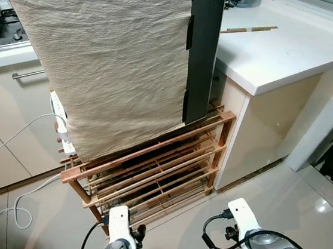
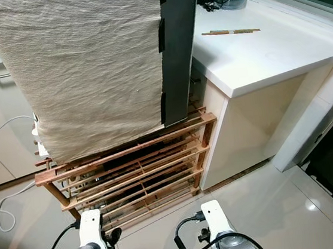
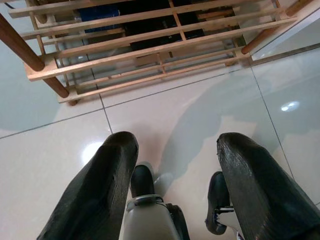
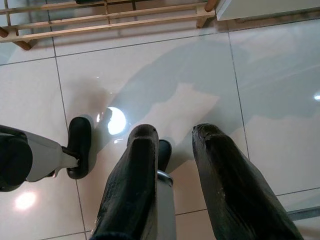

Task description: Clothes washing

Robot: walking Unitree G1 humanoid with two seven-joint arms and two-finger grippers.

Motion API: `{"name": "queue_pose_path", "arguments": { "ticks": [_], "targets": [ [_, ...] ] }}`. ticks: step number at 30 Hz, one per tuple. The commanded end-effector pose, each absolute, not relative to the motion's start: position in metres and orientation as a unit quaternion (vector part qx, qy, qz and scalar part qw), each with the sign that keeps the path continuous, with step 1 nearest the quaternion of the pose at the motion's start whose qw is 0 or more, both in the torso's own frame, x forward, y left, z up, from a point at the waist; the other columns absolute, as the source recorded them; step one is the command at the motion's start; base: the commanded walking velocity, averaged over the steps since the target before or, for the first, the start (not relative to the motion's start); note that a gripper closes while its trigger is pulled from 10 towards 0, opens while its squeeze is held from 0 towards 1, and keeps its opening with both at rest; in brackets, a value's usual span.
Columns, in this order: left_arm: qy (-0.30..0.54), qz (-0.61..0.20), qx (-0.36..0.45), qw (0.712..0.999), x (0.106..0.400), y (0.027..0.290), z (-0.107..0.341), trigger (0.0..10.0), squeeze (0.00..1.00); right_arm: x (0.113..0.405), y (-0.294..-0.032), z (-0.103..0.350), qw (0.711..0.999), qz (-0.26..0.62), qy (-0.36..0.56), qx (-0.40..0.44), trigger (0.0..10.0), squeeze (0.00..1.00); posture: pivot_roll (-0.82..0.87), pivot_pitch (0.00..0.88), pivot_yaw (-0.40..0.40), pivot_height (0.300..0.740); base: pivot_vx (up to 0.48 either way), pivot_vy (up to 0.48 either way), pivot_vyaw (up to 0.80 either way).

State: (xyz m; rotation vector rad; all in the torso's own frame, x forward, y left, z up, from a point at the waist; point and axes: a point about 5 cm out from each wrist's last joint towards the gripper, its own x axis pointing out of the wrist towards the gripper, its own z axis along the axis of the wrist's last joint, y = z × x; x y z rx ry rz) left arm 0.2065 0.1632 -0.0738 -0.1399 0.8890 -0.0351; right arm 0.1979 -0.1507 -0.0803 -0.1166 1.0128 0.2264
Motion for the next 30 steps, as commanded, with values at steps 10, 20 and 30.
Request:
{"name": "queue_pose_path", "arguments": {
  "ticks": [10,20,30],
  "targets": [
    [0.431,-0.019,-0.065,0.900,0.2074,0.1610,-0.0736,10.0,0.00,0.1982,-0.1554,-0.0800,0.865,0.104,0.487,-0.063,10.0,0.00,-0.01,0.000,-0.035,0.740,0.000,0.000,0.00],
    [0.431,-0.019,-0.065,0.900,0.2074,0.1610,-0.0736,10.0,0.00,0.1982,-0.1554,-0.0800,0.865,0.104,0.487,-0.063,10.0,0.00,-0.01,0.000,-0.035,0.740,0.000,0.000,0.00],
    [0.419,-0.002,-0.064,0.906,0.2103,0.1662,-0.0714,10.0,0.00,0.2039,-0.1549,-0.0771,0.874,0.088,0.468,-0.096,10.0,0.00,0.02,0.000,-0.066,0.740,0.000,0.000,0.00]
  ]
}}
